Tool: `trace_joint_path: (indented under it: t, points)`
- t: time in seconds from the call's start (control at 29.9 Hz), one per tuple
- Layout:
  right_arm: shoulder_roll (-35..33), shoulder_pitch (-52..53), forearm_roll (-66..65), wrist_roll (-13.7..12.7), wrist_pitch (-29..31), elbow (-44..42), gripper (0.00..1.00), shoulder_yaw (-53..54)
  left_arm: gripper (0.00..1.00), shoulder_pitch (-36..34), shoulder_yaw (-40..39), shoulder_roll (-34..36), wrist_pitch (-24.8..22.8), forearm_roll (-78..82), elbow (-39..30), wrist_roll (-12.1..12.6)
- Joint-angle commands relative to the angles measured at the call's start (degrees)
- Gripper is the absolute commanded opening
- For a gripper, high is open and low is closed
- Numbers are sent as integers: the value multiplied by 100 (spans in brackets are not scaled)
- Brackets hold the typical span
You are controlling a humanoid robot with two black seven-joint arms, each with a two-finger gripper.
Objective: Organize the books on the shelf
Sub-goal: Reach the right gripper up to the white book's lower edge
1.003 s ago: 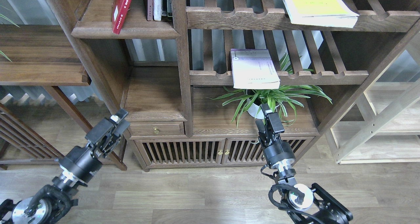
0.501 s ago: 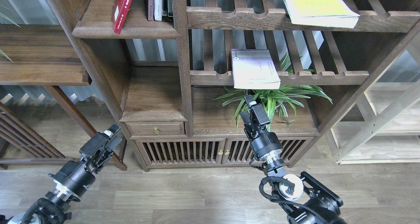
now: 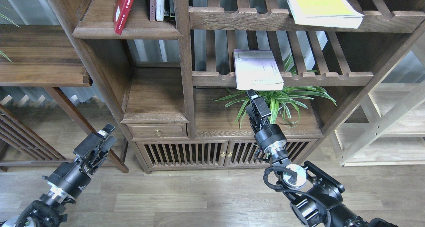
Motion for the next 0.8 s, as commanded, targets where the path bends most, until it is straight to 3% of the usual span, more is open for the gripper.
trace_joint_path:
  t: [0.0, 0.57, 0.77]
  points:
    - [0, 83, -1, 2, 0, -83, 99, 7, 80, 0, -14, 1, 0, -3, -1, 1]
    - [0, 786, 43, 10, -4, -620, 99, 24, 80, -9, -23, 1, 0, -3, -1, 1]
    - [0, 813, 43, 10, -286, -629, 99, 16, 80, -9, -40, 1, 0, -3, -1, 1]
